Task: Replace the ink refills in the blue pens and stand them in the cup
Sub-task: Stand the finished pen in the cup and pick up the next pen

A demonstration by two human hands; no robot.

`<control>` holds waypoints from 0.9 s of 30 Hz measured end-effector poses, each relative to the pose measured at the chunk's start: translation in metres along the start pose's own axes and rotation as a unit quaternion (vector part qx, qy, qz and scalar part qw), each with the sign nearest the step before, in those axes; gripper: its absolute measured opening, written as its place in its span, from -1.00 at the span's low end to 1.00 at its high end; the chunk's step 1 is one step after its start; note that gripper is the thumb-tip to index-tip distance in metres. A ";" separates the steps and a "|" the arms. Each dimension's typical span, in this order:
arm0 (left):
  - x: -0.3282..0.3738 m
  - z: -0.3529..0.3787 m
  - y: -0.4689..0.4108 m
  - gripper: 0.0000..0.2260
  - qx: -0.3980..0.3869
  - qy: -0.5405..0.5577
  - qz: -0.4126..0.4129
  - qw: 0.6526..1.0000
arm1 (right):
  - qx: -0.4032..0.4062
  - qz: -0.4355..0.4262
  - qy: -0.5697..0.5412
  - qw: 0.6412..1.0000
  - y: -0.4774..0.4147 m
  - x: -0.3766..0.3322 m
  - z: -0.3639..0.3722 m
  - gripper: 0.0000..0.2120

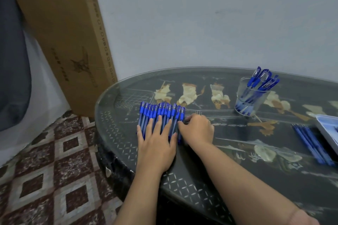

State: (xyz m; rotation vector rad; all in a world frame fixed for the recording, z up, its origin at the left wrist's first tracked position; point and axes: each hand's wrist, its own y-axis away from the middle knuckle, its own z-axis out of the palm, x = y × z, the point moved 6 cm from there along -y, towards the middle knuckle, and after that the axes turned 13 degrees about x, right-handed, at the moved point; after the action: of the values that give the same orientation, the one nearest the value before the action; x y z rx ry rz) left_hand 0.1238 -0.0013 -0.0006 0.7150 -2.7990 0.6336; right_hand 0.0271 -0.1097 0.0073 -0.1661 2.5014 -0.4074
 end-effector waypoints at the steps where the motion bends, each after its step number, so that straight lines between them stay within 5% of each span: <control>1: 0.000 0.001 0.000 -0.52 -0.002 -0.001 0.001 1.000 | 0.002 0.005 0.002 1.000 0.000 -0.001 0.000 -0.75; 13: -0.001 0.005 -0.002 -0.50 -0.011 -0.007 0.000 1.000 | -0.038 0.063 -0.008 0.997 0.000 -0.004 -0.008 -0.82; 27: 0.000 0.001 -0.003 -0.48 -0.017 -0.013 -0.006 1.000 | 0.009 0.058 -0.061 0.996 0.009 0.113 -0.101 -0.96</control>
State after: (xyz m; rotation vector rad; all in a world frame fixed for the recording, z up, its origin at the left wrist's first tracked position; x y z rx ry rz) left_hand 0.1251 -0.0043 0.0002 0.7392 -2.8191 0.5765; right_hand -0.1232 -0.0991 0.0222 -0.0367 2.3727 -0.3619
